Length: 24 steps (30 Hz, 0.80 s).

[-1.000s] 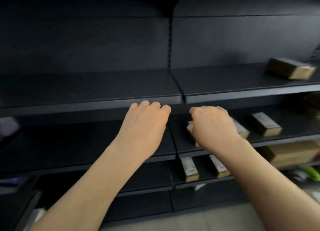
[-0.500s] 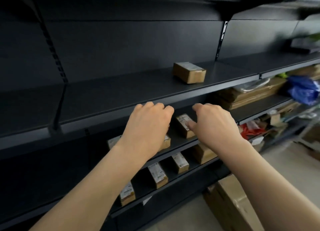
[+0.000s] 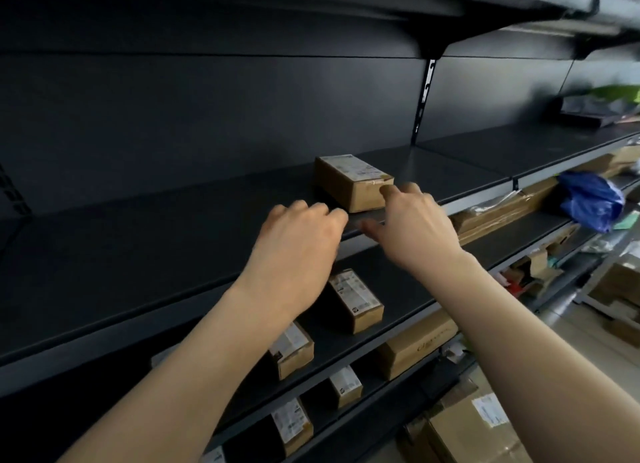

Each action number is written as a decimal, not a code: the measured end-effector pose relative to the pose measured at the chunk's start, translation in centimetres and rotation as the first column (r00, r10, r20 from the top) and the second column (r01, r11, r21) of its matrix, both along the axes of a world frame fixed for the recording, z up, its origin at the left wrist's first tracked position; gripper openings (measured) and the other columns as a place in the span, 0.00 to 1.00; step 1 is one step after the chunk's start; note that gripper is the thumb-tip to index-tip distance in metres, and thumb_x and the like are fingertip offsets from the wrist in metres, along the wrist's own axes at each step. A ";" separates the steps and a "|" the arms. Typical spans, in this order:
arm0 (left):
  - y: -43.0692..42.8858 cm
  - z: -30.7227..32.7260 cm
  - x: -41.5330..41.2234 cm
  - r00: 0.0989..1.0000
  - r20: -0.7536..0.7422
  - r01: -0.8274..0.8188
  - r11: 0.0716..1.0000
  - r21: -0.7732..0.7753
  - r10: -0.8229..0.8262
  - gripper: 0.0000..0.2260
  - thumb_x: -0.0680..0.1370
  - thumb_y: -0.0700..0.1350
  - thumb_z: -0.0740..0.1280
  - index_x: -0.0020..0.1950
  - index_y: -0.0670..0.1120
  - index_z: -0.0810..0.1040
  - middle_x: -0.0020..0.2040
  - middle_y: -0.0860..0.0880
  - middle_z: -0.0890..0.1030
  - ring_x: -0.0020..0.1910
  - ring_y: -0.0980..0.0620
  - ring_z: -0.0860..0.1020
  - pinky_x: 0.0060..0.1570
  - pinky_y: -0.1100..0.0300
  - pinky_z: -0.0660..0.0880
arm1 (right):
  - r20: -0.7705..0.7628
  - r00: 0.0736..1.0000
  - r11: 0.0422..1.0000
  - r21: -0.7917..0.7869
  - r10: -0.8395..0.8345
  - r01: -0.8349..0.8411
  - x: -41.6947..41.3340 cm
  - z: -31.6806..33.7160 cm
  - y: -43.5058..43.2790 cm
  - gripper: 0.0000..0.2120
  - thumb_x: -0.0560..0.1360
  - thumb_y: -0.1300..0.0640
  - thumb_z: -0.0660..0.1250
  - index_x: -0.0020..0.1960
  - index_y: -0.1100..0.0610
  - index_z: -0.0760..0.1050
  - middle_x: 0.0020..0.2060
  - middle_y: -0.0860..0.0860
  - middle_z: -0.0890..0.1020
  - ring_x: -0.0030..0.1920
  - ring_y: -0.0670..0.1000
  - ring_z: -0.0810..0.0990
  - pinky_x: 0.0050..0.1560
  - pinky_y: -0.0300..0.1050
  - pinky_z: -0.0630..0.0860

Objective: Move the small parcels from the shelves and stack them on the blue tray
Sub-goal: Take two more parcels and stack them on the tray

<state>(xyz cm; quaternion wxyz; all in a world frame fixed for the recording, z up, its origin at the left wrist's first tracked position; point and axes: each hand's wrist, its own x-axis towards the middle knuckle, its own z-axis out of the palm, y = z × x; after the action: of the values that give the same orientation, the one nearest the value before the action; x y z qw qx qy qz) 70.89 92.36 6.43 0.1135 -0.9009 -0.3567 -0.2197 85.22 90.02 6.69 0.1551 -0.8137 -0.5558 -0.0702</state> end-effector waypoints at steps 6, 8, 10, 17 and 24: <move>5.6 0.5 1.6 0.999 0.026 -0.033 0.999 0.019 0.033 0.11 0.80 0.47 0.60 0.62 0.50 0.72 0.55 0.51 0.78 0.55 0.51 0.74 0.54 0.55 0.70 | -0.062 0.998 1.000 -0.020 -0.002 0.001 2.2 -0.2 7.5 0.33 0.74 0.40 0.64 0.73 0.54 0.59 0.71 0.58 0.59 0.67 0.63 0.63 0.61 0.57 0.69; 6.9 0.5 2.1 0.998 0.039 -0.040 0.999 0.024 0.039 0.11 0.80 0.47 0.59 0.62 0.50 0.73 0.55 0.51 0.78 0.55 0.51 0.74 0.53 0.55 0.70 | -0.073 0.997 1.000 -0.029 -0.010 0.008 2.9 -0.6 9.2 0.36 0.74 0.39 0.65 0.74 0.53 0.56 0.72 0.58 0.56 0.67 0.64 0.62 0.61 0.58 0.68; 7.8 0.2 2.8 0.998 0.039 -0.043 0.999 0.013 0.043 0.11 0.80 0.47 0.59 0.62 0.50 0.73 0.55 0.51 0.78 0.55 0.51 0.74 0.53 0.56 0.70 | -0.110 0.993 0.998 -0.050 -0.031 0.025 3.6 -0.9 10.4 0.38 0.73 0.39 0.66 0.75 0.53 0.53 0.72 0.59 0.54 0.68 0.64 0.61 0.61 0.58 0.68; 8.1 -0.7 4.8 0.993 0.036 -0.113 0.993 -0.023 0.114 0.11 0.79 0.48 0.61 0.61 0.49 0.74 0.54 0.50 0.79 0.54 0.49 0.75 0.51 0.55 0.70 | -0.231 0.973 0.999 -0.053 -0.025 0.013 5.5 -1.1 11.4 0.42 0.72 0.41 0.68 0.74 0.59 0.51 0.66 0.64 0.63 0.67 0.63 0.61 0.61 0.53 0.68; 2.5 -1.6 8.8 0.971 0.024 -0.235 0.971 -0.052 0.237 0.12 0.80 0.49 0.59 0.63 0.50 0.72 0.57 0.51 0.77 0.56 0.49 0.73 0.53 0.55 0.68 | -0.133 0.982 0.991 0.044 0.132 -0.128 8.1 -1.0 5.7 0.46 0.69 0.40 0.70 0.76 0.58 0.50 0.67 0.62 0.60 0.67 0.61 0.59 0.62 0.54 0.67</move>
<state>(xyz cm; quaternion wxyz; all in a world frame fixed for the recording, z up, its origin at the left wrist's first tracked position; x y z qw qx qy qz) 79.72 94.90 4.83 0.1116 -0.8512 -0.4682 -0.2096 93.27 95.73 5.69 0.2110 -0.7757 -0.5946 -0.0142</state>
